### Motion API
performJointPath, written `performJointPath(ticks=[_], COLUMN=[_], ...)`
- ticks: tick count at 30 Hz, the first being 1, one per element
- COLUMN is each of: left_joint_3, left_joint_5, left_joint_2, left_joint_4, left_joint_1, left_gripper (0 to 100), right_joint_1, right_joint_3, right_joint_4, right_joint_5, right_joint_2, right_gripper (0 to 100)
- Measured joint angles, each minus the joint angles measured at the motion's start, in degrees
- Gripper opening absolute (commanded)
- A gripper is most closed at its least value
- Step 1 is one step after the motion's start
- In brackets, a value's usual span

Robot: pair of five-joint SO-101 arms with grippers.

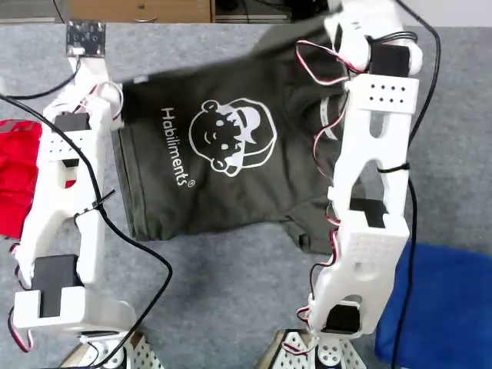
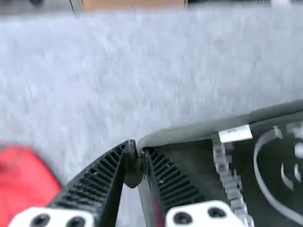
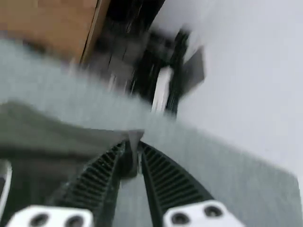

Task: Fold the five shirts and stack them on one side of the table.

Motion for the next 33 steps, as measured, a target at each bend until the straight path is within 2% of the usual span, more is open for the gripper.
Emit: performJointPath(ticks=[5, 8, 11, 16, 20, 23, 27, 33], left_joint_3=[0.0, 0.4, 4.7, 17.3, 27.2, 31.2, 35.1, 42.3], left_joint_5=[-0.7, -4.9, -8.1, -8.9, -8.8, -8.8, -8.8, -8.9], left_joint_2=[0.0, -1.8, -6.7, -17.0, -22.7, -24.3, -24.6, -25.1], left_joint_4=[11.1, 19.9, 23.9, 21.9, 16.4, 15.1, 14.9, 14.4], left_joint_1=[0.5, 3.4, 6.5, 9.1, 9.1, 8.5, 7.7, 9.3], left_gripper=[2, 2, 2, 2, 2, 2, 2, 2], right_joint_1=[0.3, 0.4, 1.1, 4.7, 5.2, 5.2, 6.8, 14.9], right_joint_3=[-2.7, -4.7, -5.0, 0.0, 11.8, 23.0, 40.3, 66.2], right_joint_4=[17.0, 26.6, 32.8, 33.7, 33.7, 33.3, 26.2, 13.5], right_joint_5=[7.9, 12.8, 14.3, 14.8, 16.0, 18.3, 20.4, 22.3], right_joint_2=[0.0, 0.0, -0.6, -4.1, -10.9, -18.3, -28.0, -38.4], right_gripper=[0.5, 0.5, 0.5, 0.5, 0.5, 0.5, 0.5, 0.5])
